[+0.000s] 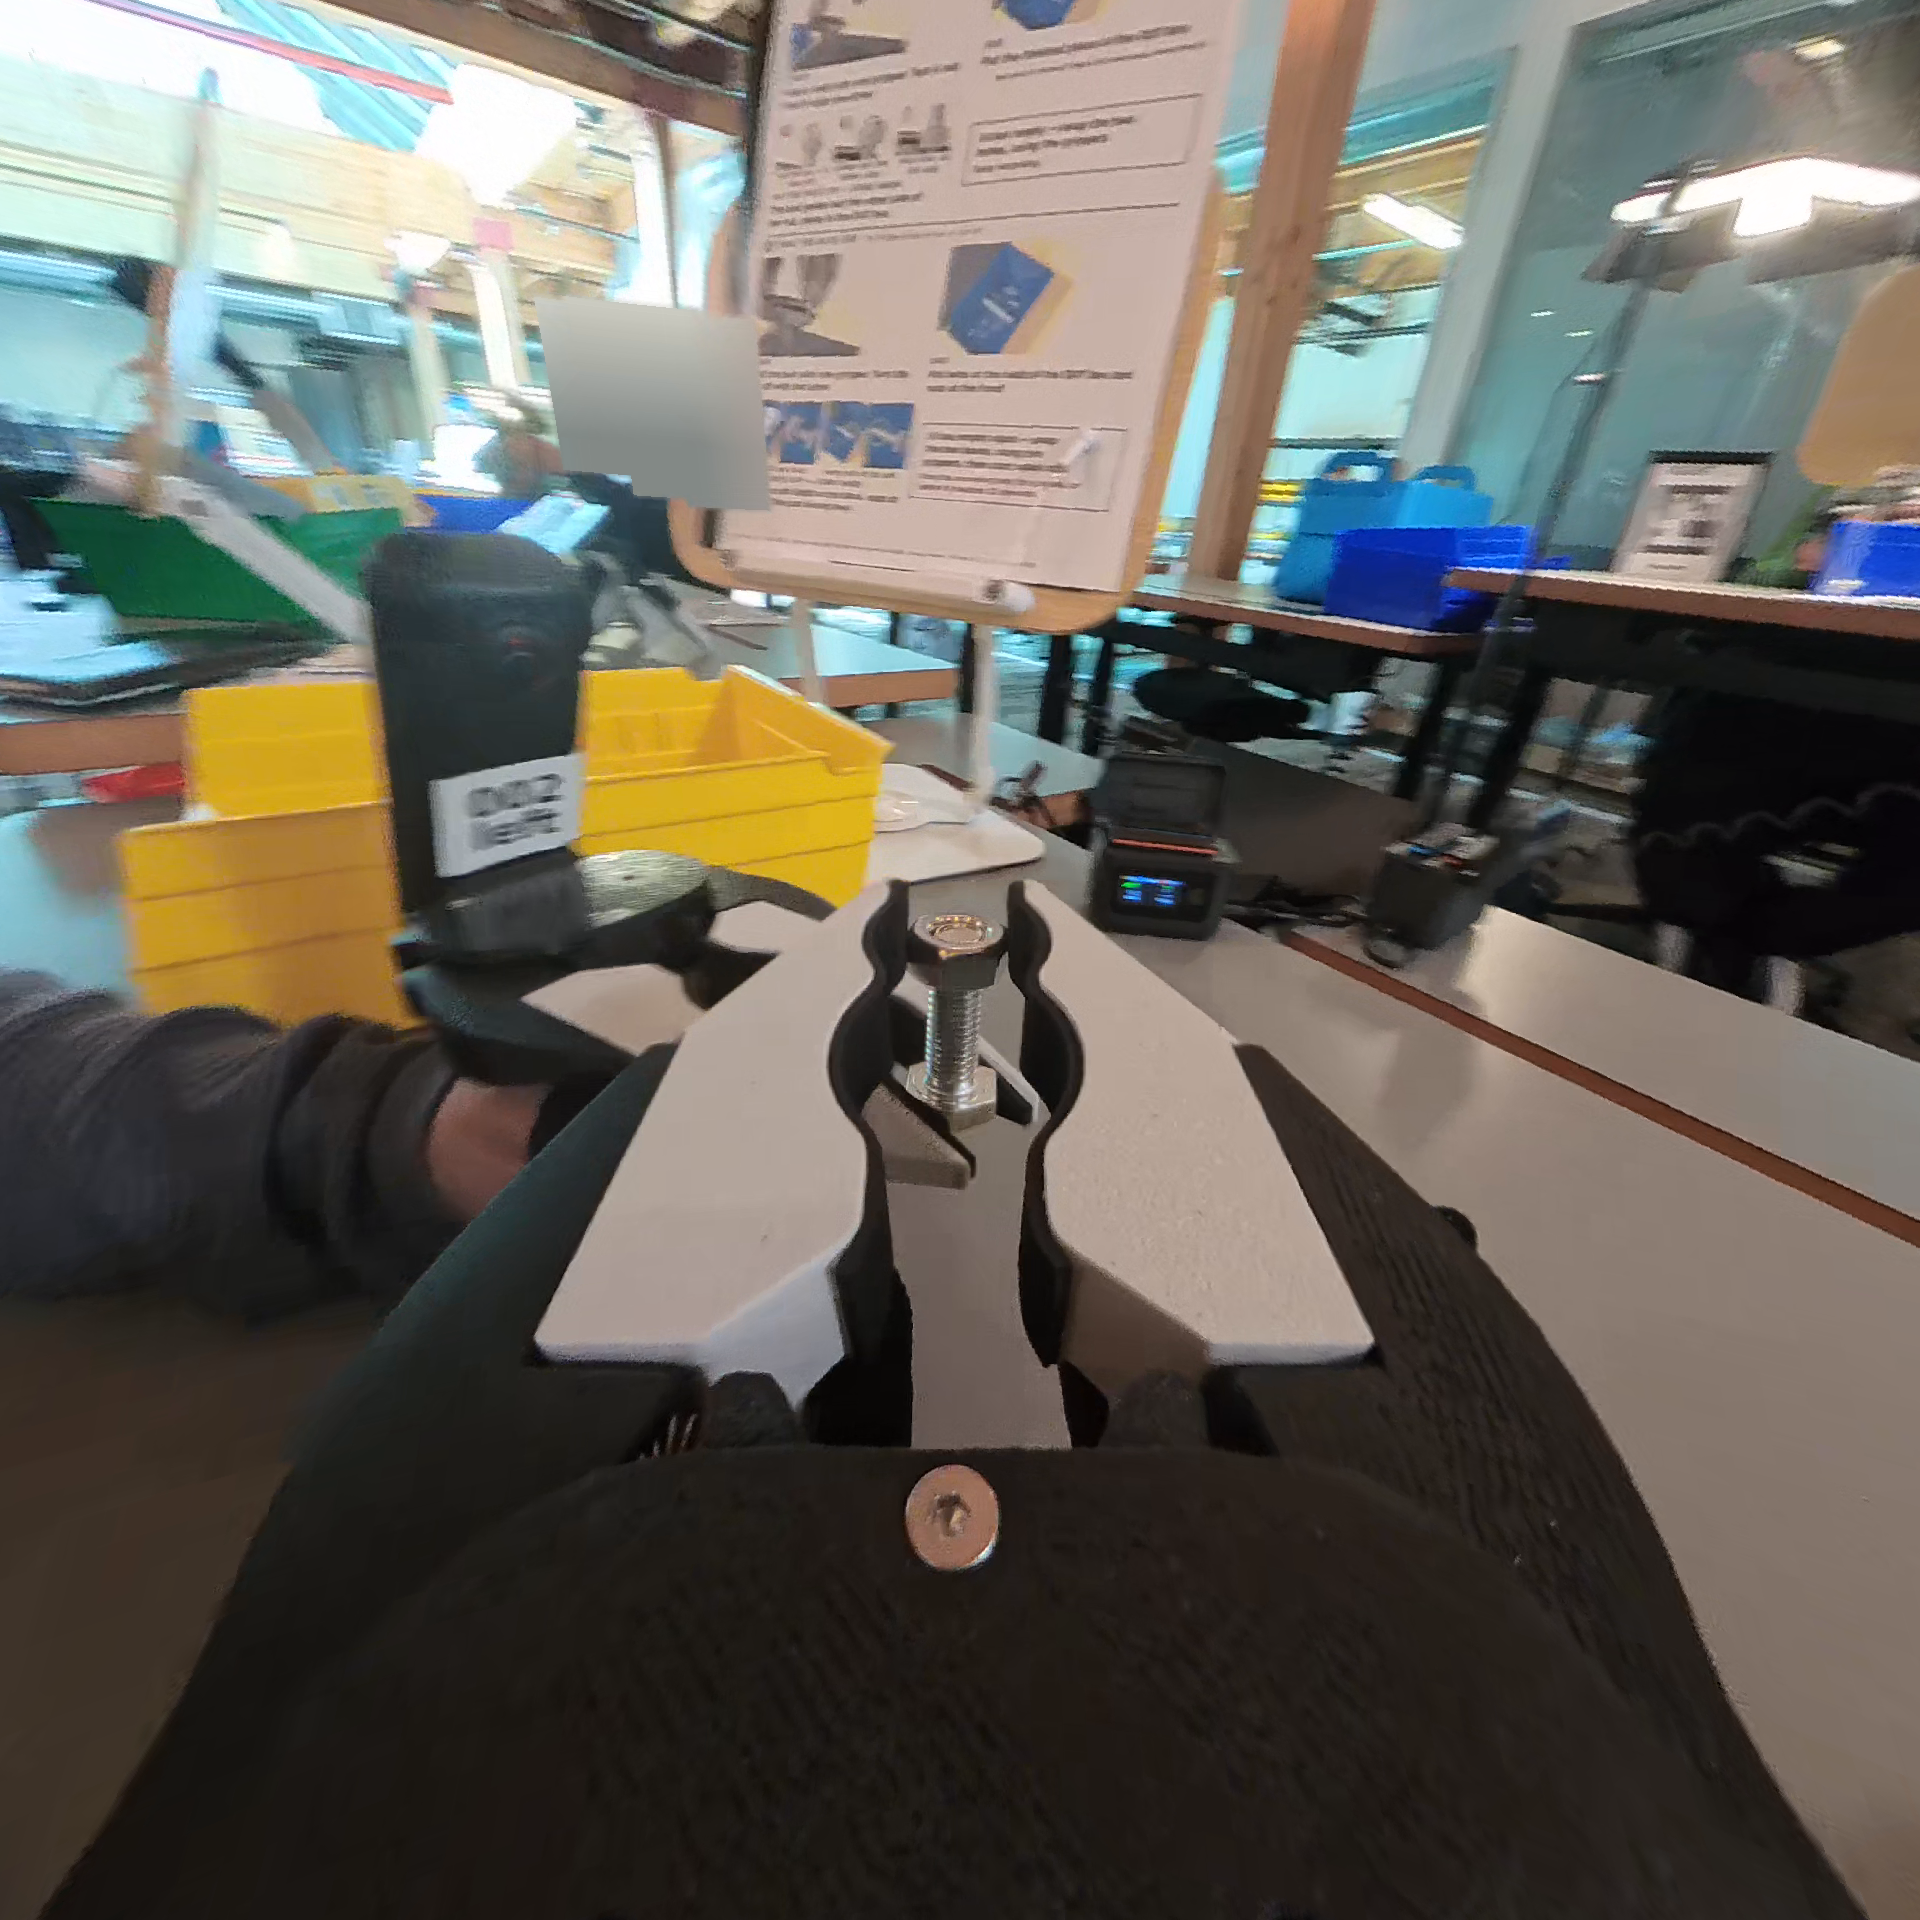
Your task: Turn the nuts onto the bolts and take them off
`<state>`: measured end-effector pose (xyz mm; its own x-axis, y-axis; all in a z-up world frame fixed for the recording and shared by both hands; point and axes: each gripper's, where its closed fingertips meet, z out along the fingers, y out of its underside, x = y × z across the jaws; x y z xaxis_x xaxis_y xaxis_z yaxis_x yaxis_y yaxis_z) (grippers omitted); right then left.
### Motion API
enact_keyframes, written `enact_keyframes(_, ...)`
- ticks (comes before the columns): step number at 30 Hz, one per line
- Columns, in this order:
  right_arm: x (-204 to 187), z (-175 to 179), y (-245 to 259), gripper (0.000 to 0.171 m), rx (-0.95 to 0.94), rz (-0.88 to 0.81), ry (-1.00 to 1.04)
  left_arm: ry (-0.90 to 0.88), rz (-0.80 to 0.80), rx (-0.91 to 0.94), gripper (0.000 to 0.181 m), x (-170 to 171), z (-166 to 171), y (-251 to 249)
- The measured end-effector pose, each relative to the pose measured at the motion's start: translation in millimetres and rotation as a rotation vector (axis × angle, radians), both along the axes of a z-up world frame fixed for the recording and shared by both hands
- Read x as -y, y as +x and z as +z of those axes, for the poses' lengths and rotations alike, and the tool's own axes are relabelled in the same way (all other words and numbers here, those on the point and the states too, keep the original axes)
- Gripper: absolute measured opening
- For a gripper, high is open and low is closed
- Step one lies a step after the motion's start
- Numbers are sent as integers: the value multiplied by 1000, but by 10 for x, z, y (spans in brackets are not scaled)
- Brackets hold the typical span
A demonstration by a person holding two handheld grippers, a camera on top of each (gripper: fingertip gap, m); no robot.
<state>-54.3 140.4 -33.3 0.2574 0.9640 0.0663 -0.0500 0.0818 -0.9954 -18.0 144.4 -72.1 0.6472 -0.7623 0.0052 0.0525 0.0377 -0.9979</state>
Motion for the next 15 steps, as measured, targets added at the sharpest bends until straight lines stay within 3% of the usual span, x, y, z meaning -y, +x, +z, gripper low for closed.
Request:
enact_keyframes(4,-157,-62,-8,18,36,-261,11,14,164,-110,15,-118,-66,-95)
enact_keyframes(7,-121,-37,-21,19,33,-260,80,29,136,-107,15,-90,-42,-97)
enact_keyframes(10,60,-17,-36,53,40,10,40,39,-107,-69,15,116,-8,40)
enact_keyframes(15,509,-13,314,50,62,539,-164,-188,-598,54,16,584,-73,206)
